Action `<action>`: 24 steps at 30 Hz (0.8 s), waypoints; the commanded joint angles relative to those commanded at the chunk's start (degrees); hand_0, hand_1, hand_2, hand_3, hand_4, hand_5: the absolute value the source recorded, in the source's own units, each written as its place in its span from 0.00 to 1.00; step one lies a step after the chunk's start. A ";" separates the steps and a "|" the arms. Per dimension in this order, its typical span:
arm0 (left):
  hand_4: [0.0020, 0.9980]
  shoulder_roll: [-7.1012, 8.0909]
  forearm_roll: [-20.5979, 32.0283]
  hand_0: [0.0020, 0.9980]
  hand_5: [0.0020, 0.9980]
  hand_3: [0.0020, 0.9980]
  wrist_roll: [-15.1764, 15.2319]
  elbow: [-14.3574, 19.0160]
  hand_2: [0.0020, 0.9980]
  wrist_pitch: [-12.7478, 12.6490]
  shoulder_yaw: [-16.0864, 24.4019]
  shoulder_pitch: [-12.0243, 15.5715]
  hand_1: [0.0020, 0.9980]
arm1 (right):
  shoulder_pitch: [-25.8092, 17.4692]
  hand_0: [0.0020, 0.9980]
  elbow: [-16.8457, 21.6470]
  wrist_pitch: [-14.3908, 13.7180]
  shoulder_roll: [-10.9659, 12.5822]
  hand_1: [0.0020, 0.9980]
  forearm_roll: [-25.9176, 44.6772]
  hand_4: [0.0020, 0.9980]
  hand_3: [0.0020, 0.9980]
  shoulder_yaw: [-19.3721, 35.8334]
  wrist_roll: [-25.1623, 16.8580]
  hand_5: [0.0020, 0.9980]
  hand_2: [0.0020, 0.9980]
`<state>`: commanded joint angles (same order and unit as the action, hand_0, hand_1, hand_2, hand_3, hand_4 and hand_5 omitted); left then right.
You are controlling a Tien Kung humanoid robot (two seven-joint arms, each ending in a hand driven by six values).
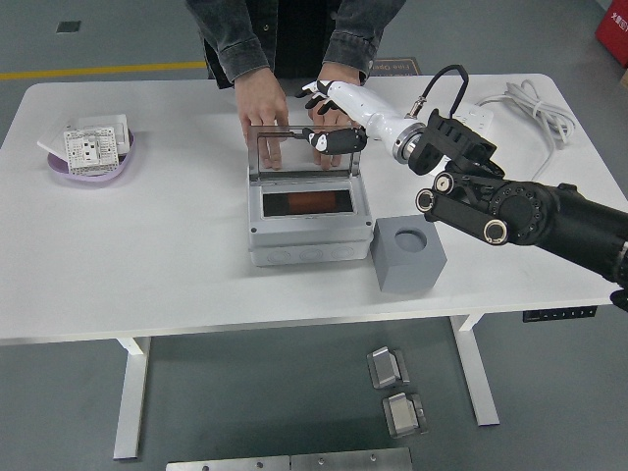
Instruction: Pick up the cylinder from the cube,place it in the box,flap close box
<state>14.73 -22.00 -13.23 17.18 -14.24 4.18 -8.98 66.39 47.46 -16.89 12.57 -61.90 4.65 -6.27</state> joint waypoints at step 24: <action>0.71 -0.30 -0.56 0.61 0.26 0.66 0.01 0.11 0.57 0.02 0.43 0.00 0.58 | -3.93 0.77 6.60 -0.99 2.76 0.70 -4.45 0.62 0.83 0.98 -0.44 0.27 0.74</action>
<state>14.43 -22.56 -13.22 17.30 -14.22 4.61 -8.98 62.45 54.06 -17.88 15.33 -66.35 5.63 -6.70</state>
